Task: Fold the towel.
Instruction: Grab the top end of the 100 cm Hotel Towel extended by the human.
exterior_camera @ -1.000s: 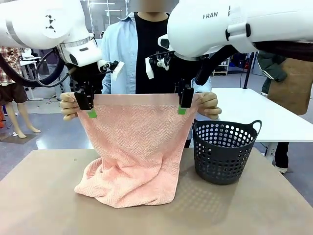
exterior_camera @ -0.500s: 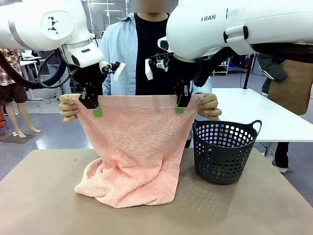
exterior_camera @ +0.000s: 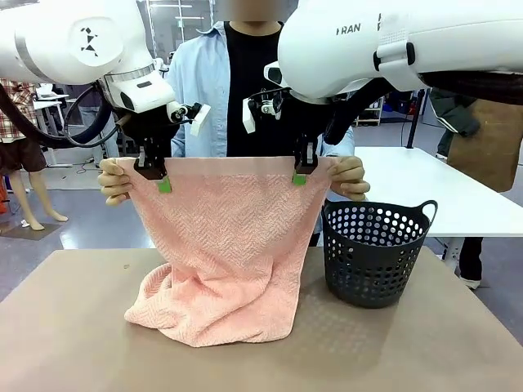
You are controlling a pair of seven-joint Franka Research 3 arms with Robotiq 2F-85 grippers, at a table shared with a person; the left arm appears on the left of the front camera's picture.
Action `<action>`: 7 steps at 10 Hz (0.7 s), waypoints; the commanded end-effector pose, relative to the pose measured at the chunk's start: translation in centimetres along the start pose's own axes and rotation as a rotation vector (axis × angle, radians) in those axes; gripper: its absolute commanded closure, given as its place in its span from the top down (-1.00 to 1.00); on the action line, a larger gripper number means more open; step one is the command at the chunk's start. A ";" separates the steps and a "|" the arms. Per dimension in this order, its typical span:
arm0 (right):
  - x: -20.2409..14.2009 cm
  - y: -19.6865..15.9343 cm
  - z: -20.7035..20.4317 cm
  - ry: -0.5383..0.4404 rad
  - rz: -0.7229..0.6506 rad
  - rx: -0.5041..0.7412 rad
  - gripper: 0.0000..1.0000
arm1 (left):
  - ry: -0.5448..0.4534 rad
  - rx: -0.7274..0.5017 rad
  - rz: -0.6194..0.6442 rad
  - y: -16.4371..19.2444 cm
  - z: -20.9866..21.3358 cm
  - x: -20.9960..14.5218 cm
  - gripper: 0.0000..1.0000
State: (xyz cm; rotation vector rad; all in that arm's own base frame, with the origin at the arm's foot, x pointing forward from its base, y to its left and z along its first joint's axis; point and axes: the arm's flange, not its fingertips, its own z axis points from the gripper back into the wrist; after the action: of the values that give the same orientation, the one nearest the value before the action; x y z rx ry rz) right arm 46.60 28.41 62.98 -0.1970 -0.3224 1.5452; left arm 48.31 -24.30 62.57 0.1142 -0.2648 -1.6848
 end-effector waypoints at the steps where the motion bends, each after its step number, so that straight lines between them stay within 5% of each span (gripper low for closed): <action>1: 0.2 -0.1 0.2 -0.012 -0.028 0.011 -1.00 | -0.013 -0.004 0.025 0.4 0.6 0.2 -1.00; 7: -0.1 -0.1 -0.1 -0.011 -0.012 0.009 -1.00 | -0.002 0.001 0.008 0.1 0.1 -0.1 -1.00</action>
State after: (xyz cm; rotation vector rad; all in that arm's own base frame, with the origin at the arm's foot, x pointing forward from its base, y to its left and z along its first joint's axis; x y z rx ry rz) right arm 46.67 28.26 62.80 -0.1629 -0.3191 1.5322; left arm 48.30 -24.39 62.69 0.1055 -0.2707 -1.6677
